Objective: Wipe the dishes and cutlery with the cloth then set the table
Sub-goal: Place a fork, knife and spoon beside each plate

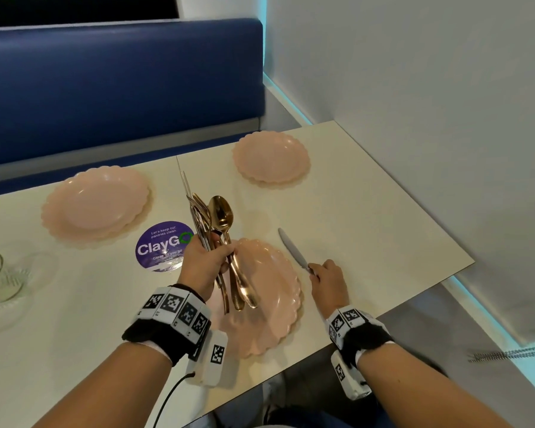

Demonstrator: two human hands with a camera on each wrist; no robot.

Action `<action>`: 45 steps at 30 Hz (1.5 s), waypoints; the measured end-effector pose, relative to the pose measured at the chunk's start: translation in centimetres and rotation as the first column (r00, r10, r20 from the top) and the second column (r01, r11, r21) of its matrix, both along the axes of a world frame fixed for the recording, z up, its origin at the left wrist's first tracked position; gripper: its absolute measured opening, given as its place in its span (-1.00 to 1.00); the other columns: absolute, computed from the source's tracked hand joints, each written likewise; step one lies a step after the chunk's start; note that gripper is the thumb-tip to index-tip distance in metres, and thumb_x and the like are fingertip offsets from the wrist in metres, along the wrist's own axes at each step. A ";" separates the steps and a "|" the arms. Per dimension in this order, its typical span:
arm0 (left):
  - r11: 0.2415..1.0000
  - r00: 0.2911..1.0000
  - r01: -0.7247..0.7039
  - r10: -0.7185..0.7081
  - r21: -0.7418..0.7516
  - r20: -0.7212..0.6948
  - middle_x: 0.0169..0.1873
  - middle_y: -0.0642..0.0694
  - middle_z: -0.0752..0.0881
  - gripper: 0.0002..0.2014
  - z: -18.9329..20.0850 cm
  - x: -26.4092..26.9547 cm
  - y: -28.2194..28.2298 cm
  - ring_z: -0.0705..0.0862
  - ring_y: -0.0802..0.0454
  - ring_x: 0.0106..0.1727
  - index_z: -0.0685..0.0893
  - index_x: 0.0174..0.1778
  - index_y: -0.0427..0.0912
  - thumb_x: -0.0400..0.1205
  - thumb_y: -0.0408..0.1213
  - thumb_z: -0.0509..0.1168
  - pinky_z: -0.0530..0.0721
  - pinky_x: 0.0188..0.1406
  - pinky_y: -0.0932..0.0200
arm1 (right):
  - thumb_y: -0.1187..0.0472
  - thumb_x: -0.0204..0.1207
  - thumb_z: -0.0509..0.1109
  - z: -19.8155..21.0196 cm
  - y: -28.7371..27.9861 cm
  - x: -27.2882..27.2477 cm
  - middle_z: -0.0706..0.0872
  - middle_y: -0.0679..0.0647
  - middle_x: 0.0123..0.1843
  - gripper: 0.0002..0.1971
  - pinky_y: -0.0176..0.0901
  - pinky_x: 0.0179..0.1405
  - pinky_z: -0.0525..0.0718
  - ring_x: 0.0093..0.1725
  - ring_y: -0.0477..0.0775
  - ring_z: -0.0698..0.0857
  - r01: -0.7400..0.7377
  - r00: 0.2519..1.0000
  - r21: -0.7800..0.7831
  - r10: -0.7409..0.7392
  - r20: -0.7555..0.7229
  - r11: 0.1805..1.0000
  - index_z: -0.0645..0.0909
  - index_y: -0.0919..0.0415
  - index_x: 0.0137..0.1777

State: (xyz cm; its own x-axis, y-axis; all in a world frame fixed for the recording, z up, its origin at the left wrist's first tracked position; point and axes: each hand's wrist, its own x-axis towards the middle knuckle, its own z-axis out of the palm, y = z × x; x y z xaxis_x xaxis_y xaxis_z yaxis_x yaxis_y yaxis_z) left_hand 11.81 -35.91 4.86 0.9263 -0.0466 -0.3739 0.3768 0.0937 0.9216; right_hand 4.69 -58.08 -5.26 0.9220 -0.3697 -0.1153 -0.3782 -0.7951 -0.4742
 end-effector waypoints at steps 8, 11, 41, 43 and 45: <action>1.000 1.000 0.002 -0.002 -0.025 -0.002 -0.22 -0.29 0.60 -0.76 0.9 -0.7 0.2 0.58 -0.19 -0.15 0.44 -0.17 -0.17 0.52 -0.59 0.32 0.52 -0.36 0.15 | 0.24 0.63 0.25 2.1 0.1 0.0 0.55 0.23 0.20 -0.64 -0.01 0.14 0.55 0.21 0.23 0.51 -0.005 0.998 -0.023 0.004 -0.056 1.000 0.52 0.20 0.41; 0.999 1.000 0.011 -0.011 -0.039 -0.004 -0.20 -0.26 0.65 -0.73 1.2 -0.8 0.0 0.61 -0.19 -0.13 0.42 -0.16 -0.18 0.51 -0.61 0.32 0.49 -0.48 0.23 | 0.27 0.61 0.27 5.7 1.5 1.1 0.60 0.24 0.10 -0.69 -0.23 0.07 0.50 0.11 0.17 0.57 -0.025 0.986 0.083 0.011 0.164 0.996 0.60 0.23 0.33; 0.982 0.988 0.149 -0.151 0.112 0.011 -0.38 -0.11 0.54 -0.76 1.0 -1.1 -2.0 0.51 0.05 -0.45 0.47 -0.14 -0.18 0.51 -0.57 0.36 0.42 -0.55 0.24 | 0.28 0.57 0.38 11.4 6.9 5.5 0.67 0.00 -0.31 -0.89 -0.34 -0.45 0.52 -0.36 -0.12 0.60 -0.019 0.996 0.789 0.077 -0.035 0.614 0.68 0.12 -0.17; 0.985 0.992 0.122 -0.125 0.125 0.013 -0.35 -0.14 0.58 -0.75 0.8 -0.9 -2.0 0.62 -0.02 -0.36 0.47 -0.16 -0.15 0.50 -0.54 0.38 0.44 -0.53 0.23 | 0.29 0.58 0.36 11.3 6.9 5.5 0.67 0.00 -0.26 -0.90 -0.31 -0.41 0.57 -0.30 -0.09 0.61 0.034 0.998 0.803 0.018 -0.056 0.595 0.66 0.12 -0.14; 0.987 0.996 0.083 -0.086 0.135 0.017 -0.27 -0.24 0.67 -0.74 0.8 -0.6 -1.9 0.71 -0.13 -0.20 0.47 -0.16 -0.14 0.49 -0.52 0.40 0.47 -0.50 0.21 | 0.28 0.60 0.32 11.2 6.6 5.6 0.64 0.03 -0.26 -0.90 -0.28 -0.40 0.59 -0.29 -0.07 0.60 0.088 0.996 0.805 -0.052 -0.070 0.587 0.64 0.16 -0.11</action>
State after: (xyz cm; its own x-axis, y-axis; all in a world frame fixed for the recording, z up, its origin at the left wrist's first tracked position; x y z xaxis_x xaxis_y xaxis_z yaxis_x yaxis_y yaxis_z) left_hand 11.21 -37.80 5.63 0.9294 -0.0755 -0.3613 0.3572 -0.0624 0.9319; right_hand 10.31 -51.51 5.98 0.8861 -0.1723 -0.4302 -0.4459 -0.0642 -0.8928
